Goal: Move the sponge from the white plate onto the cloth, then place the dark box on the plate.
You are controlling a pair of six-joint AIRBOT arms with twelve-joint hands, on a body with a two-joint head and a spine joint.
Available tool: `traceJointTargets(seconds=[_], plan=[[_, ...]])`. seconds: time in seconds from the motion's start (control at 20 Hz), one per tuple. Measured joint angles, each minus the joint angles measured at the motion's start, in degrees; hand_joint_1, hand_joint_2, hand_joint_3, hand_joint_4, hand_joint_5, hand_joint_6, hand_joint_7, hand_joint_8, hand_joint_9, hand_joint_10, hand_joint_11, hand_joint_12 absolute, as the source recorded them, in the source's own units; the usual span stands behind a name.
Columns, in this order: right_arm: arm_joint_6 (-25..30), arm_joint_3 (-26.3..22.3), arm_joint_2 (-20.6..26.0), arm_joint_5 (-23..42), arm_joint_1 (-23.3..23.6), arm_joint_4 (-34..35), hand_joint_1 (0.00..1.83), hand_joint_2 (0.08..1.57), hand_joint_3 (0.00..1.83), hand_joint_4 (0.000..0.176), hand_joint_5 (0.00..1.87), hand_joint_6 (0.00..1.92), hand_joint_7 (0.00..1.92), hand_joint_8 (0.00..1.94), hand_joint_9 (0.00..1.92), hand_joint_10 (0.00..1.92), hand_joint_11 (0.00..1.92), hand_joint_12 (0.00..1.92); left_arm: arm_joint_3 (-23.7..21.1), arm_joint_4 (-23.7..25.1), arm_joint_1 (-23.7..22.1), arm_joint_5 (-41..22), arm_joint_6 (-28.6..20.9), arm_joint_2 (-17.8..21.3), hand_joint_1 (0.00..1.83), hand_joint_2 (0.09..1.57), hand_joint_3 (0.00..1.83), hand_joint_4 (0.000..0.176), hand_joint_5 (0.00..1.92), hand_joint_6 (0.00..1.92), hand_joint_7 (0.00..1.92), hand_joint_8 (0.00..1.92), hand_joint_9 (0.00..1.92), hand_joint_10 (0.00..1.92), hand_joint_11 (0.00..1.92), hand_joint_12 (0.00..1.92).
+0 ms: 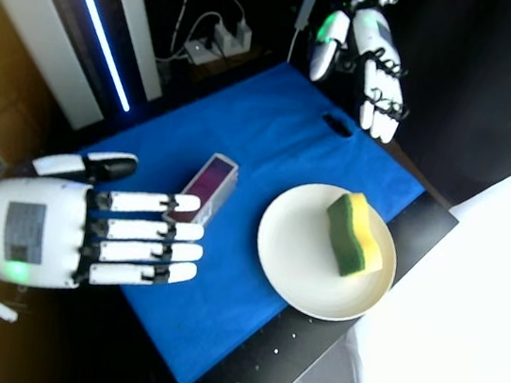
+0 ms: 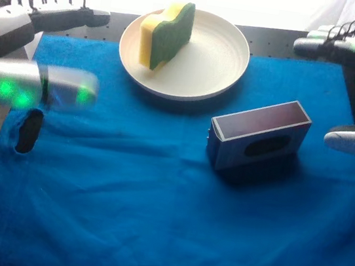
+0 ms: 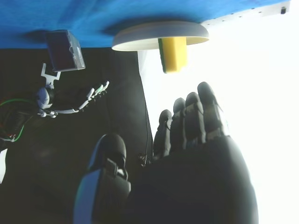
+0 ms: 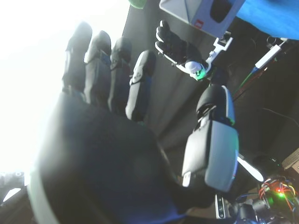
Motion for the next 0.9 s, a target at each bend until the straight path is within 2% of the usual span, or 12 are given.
traceJointTargets(seconds=[0.1,0.2,0.25,0.3,0.4,0.45,0.5,0.6,0.75,0.8,0.85,0.9], plan=[[0.02,0.0,0.02,-0.15,0.0,0.15,0.78,1.0,0.01,0.165,0.19,0.0,0.12,0.0,0.05,0.0,0.02,0.09,1.75,0.11,-1.27,2.14,-0.2,-2.16,0.89,0.99,0.0,0.061,0.3,0.0,0.18,0.0,0.13,0.01,0.0,0.33],[0.02,0.0,0.02,-0.11,-0.02,-0.02,0.75,1.0,0.01,0.17,0.19,0.0,0.13,0.0,0.06,0.0,0.03,0.09,5.27,0.26,-4.81,5.35,-0.24,-5.49,0.89,1.0,0.0,0.035,0.31,0.0,0.18,0.0,0.1,0.01,0.0,0.27],[0.02,0.0,0.02,-0.09,0.0,-0.02,0.75,1.0,0.01,0.164,0.2,0.01,0.14,0.01,0.07,0.01,0.04,0.09,7.28,-0.31,-6.56,6.56,-0.22,-7.48,0.89,1.03,0.01,0.063,0.27,0.0,0.14,0.01,0.05,0.01,0.0,0.11],[0.02,0.0,0.02,-0.07,0.0,-0.04,0.74,1.0,0.01,0.153,0.2,0.0,0.14,0.01,0.07,0.0,0.03,0.09,10.36,-0.92,-9.7,8.76,-0.24,-10.69,0.87,1.03,0.0,0.093,0.28,0.0,0.15,0.0,0.05,0.0,0.0,0.12],[0.02,0.0,0.02,-0.09,0.0,-0.04,0.72,0.99,0.0,0.164,0.2,0.0,0.15,0.01,0.08,0.01,0.04,0.09,12.76,-0.92,-11.91,10.73,-0.22,-13.42,0.86,0.99,0.0,0.068,0.32,0.0,0.23,0.01,0.14,0.01,0.0,0.26],[0.02,0.02,0.02,-0.11,0.0,-0.09,0.72,0.99,0.0,0.163,0.2,0.0,0.16,0.01,0.09,0.01,0.05,0.09,14.38,-0.96,-13.2,11.96,-0.17,-15.5,0.83,0.99,0.0,0.112,0.32,0.0,0.23,0.0,0.14,0.0,0.0,0.19],[0.02,0.09,0.02,-0.09,0.0,-0.24,0.72,0.99,0.0,0.168,0.2,0.0,0.16,0.01,0.08,0.01,0.04,0.09,15.58,-1.2,-14.1,13.2,0.37,-17.0,0.8,0.99,0.0,0.135,0.31,0.0,0.26,0.0,0.18,0.0,0.0,0.32],[0.02,0.33,0.0,-0.17,-0.02,-0.55,0.73,0.98,0.0,0.166,0.19,0.0,0.14,0.0,0.06,0.0,0.0,0.06,17.99,-2.73,-16.06,16.39,2.86,-19.8,0.74,0.96,0.0,0.134,0.34,0.0,0.32,0.0,0.28,0.01,0.0,0.66],[0.02,0.7,-0.13,-0.07,0.0,-0.81,0.74,1.0,0.01,0.17,0.2,0.01,0.14,0.0,0.05,0.0,0.01,0.06,23.08,-3.56,-19.32,20.06,3.34,-23.3,0.73,0.95,0.0,0.156,0.37,0.01,0.36,0.0,0.34,0.02,0.0,0.83],[0.0,0.94,-0.26,-0.07,0.0,-1.07,0.72,1.0,0.01,0.166,0.2,0.0,0.15,0.0,0.06,0.0,0.02,0.06,25.05,-3.78,-20.44,21.46,3.8,-24.65,0.76,0.95,0.0,0.153,0.38,0.0,0.36,0.0,0.37,0.02,0.0,0.9],[0.02,0.96,-0.33,-0.09,-0.02,-1.07,0.72,1.0,0.0,0.163,0.2,0.01,0.15,0.01,0.06,0.01,0.04,0.07,25.88,-3.78,-21.0,22.38,4.35,-25.29,0.77,0.95,0.0,0.152,0.39,0.0,0.37,0.0,0.42,0.02,0.04,1.15],[0.02,0.98,-0.42,-0.09,0.0,-1.16,0.72,1.0,0.0,0.159,0.21,0.01,0.16,0.01,0.07,0.01,0.04,0.07,26.71,-3.78,-21.38,23.15,4.35,-25.83,0.77,0.96,0.0,0.143,0.4,0.0,0.38,0.0,0.41,0.01,0.01,1.12]])
